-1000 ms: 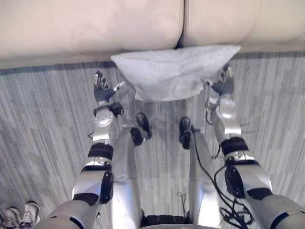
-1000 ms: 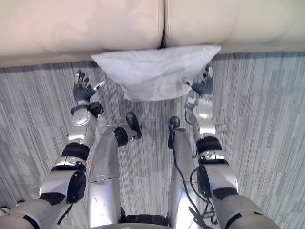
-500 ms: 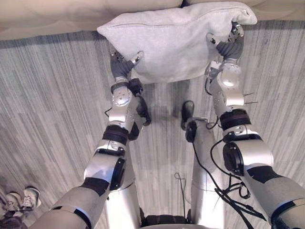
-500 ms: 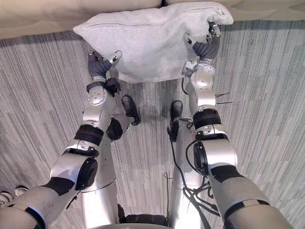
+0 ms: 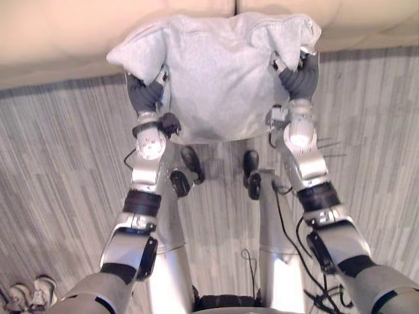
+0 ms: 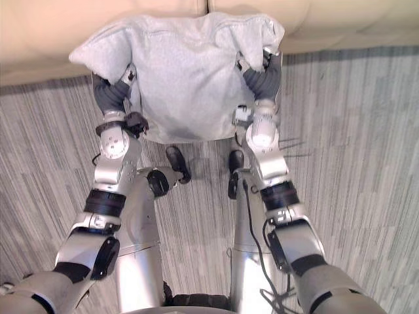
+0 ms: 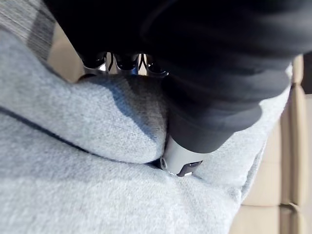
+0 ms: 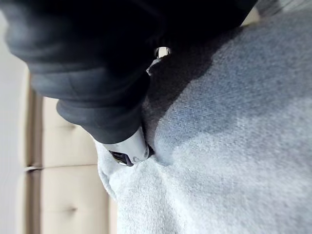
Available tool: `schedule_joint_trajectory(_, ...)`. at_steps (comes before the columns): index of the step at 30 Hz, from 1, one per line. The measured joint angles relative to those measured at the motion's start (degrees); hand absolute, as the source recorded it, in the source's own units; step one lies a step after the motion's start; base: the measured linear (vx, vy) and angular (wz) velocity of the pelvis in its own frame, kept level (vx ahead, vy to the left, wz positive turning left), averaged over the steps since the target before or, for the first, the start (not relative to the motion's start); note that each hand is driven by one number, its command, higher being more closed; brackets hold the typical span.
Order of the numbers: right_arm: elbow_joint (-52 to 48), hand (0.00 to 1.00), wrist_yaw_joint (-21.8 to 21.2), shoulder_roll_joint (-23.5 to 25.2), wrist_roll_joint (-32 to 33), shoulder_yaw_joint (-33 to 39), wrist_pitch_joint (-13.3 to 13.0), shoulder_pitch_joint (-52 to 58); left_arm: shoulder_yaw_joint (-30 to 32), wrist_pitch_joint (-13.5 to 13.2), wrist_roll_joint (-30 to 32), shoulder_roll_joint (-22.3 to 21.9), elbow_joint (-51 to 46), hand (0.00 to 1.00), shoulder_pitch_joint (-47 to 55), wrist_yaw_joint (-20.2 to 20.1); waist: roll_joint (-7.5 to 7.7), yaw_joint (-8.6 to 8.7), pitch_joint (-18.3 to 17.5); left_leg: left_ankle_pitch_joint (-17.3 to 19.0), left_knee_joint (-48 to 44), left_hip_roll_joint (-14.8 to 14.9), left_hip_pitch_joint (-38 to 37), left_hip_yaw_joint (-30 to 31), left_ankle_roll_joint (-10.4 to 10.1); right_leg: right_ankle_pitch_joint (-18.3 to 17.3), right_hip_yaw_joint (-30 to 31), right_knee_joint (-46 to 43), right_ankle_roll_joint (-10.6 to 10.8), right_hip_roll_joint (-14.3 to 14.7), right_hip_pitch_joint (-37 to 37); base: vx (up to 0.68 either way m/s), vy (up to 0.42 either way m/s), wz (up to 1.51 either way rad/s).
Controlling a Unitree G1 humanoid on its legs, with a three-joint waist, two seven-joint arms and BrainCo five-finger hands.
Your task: Pick up cushions and gather them together orderly.
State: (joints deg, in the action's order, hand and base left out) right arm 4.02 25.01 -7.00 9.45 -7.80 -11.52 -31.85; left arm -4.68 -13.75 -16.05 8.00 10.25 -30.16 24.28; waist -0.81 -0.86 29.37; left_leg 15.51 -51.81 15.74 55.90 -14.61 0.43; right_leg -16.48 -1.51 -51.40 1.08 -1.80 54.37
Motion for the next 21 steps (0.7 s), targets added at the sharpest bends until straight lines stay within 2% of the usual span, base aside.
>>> schedule_joint_trajectory(1,-3.16,1.00,-0.22,1.17,-0.02,-0.27,-1.29,6.75,-2.06,-0.34,0.80,-1.48,-2.65,1.00,5.68,-0.02,0.03,-0.08,-4.02,-0.42,2.42,-0.27,-3.41,-0.11,-0.20,0.25,-0.51,3.15,0.07,0.01,-3.89,0.16,-0.008,0.08)
schedule_joint_trajectory(3,-6.62,1.00,-0.76,1.69,-0.02,-0.84,-2.10,12.30,-3.32,-0.44,1.77,-2.57,-5.36,1.00,10.63,-0.27,0.02,0.00,-5.63,-0.46,4.46,-0.72,-8.53,-0.45,-0.36,0.32,-0.75,5.92,0.15,-0.12,-9.30,0.22,0.014,0.06)
schedule_joint_trajectory(4,-9.67,1.00,-2.35,1.76,-0.01,-1.86,-2.96,17.05,-4.02,-0.61,3.04,-3.19,-7.20,1.00,14.82,-0.54,0.07,0.00,-6.03,-0.42,7.33,-0.95,-14.81,-1.53,-0.41,0.60,-0.85,9.67,0.49,-0.17,-15.60,0.23,0.036,0.00)
schedule_joint_trajectory(5,-10.64,1.00,-2.89,1.80,-0.01,-2.40,-3.27,18.81,-4.04,-0.64,3.34,-3.35,-7.95,1.00,16.62,-0.62,0.07,-0.01,-6.49,-0.43,8.42,-1.01,-16.90,-1.95,-0.41,0.87,-0.91,11.13,0.61,-0.15,-17.79,0.22,0.036,-0.06)
schedule_joint_trajectory(9,-13.71,1.00,-6.94,1.81,-0.09,-5.81,-4.63,28.43,-4.38,-1.99,4.82,-3.32,-10.09,1.00,27.43,-2.05,0.07,0.08,-12.15,-0.79,16.54,-2.80,-27.31,-3.53,-0.98,2.28,-0.26,20.17,1.18,-0.18,-27.94,0.20,0.040,-0.07)
schedule_joint_trajectory(11,-12.83,1.00,-8.31,1.29,-0.09,-6.05,-4.65,29.49,-4.37,-2.36,5.08,-3.12,-10.09,1.00,30.10,-2.93,0.00,0.08,-13.60,-1.47,19.80,-3.76,-30.06,-3.85,-1.90,3.30,0.17,23.56,1.30,-0.28,-30.56,0.15,0.027,-0.08)
schedule_joint_trajectory(16,-9.24,1.00,-11.80,-2.05,-0.09,-6.87,-4.56,29.96,-4.82,-2.39,5.45,-2.74,-10.43,1.00,36.80,-4.97,-0.23,0.04,-16.44,-2.55,27.45,-5.09,-38.06,-5.89,-1.67,7.56,1.88,34.62,1.97,0.02,-39.42,0.14,0.042,-0.16)
schedule_joint_trajectory(19,-9.23,1.00,-12.78,-2.59,-0.09,-6.91,-4.57,29.81,-5.34,-2.39,5.44,-1.83,-10.72,1.00,38.04,-5.46,0.03,0.11,-17.20,-2.47,29.04,-6.03,-40.21,-6.00,-1.65,8.15,3.30,36.20,2.54,-0.31,-41.16,0.11,0.047,-0.17)
schedule_joint_trajectory(21,-8.86,1.00,-12.78,-2.80,-0.15,-6.91,-4.58,29.57,-5.62,-2.38,5.43,-1.74,-10.96,1.00,38.14,-5.47,0.02,0.08,-17.20,-1.97,29.21,-6.57,-41.09,-5.89,-1.50,8.13,3.43,34.07,2.60,-0.33,-40.74,0.08,0.052,-0.17)
